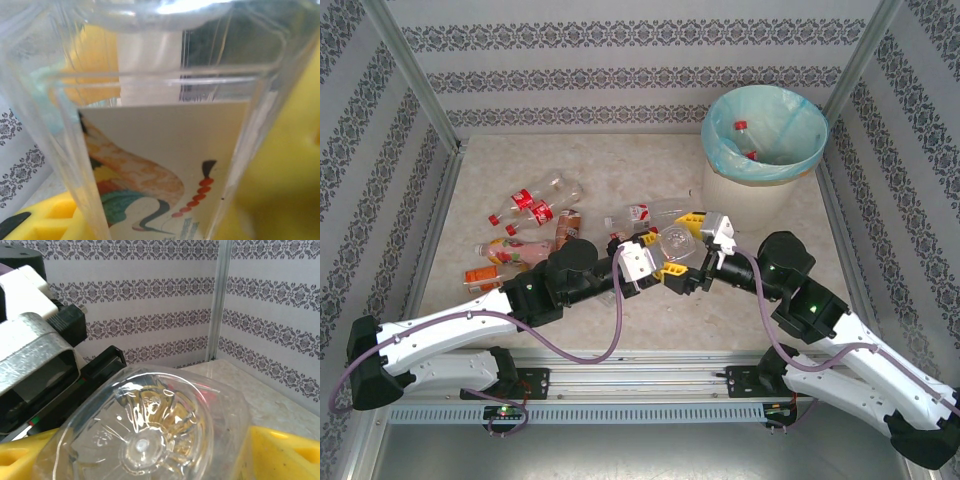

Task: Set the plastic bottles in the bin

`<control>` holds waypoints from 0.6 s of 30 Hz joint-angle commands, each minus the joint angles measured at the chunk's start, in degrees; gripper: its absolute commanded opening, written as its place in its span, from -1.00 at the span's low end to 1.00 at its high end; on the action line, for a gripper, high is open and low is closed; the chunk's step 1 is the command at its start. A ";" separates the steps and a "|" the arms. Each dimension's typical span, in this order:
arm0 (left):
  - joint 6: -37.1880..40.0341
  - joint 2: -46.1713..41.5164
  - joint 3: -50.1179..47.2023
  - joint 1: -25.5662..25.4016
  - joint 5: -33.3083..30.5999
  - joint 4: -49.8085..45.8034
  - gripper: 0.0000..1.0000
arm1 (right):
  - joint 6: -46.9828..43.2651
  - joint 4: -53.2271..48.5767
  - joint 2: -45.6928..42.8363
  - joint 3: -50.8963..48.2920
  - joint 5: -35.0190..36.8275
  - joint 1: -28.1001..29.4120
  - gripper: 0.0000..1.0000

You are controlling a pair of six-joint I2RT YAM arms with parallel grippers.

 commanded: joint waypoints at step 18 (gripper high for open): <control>-2.30 1.07 0.60 -0.84 -7.21 6.66 -0.98 | 1.25 0.00 0.21 1.93 16.19 2.55 0.08</control>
